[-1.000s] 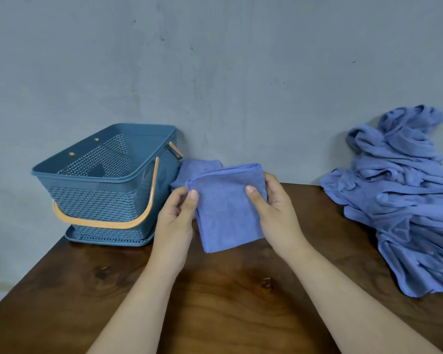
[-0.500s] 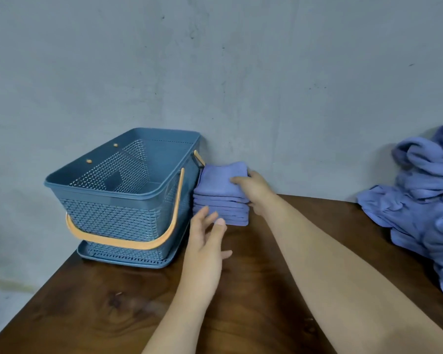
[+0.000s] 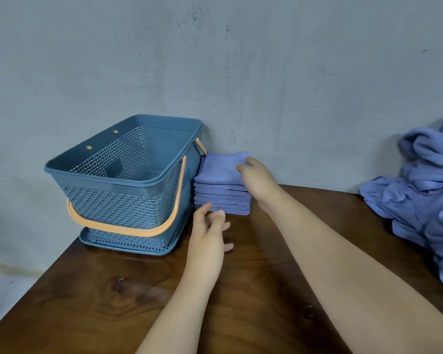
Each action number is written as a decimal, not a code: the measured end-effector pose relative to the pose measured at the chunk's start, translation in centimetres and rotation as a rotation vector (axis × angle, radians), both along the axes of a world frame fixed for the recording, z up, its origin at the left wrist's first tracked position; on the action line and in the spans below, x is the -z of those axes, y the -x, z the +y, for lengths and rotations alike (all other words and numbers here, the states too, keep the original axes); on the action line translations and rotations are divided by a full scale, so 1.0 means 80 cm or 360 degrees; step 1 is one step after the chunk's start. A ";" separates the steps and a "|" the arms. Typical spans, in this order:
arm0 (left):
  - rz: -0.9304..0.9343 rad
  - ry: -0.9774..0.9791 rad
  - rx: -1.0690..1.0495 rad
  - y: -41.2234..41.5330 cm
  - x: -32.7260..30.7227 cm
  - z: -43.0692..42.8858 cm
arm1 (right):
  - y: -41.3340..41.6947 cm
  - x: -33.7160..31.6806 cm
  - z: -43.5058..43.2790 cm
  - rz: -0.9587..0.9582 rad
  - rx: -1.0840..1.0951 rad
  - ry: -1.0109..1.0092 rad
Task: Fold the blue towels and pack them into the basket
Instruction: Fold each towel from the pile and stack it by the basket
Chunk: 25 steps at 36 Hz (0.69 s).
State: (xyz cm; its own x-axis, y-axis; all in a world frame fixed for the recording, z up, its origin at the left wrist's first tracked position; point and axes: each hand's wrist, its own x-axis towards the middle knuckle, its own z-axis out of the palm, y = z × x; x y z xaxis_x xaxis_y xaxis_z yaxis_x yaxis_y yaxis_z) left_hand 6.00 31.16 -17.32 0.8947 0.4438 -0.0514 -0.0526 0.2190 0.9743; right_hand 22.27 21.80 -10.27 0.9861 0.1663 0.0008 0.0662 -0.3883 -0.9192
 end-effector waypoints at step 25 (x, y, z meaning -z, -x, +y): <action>-0.0376 -0.1469 0.0947 0.061 0.003 -0.100 | 0.214 0.012 -0.330 -0.0279 0.0142 0.0437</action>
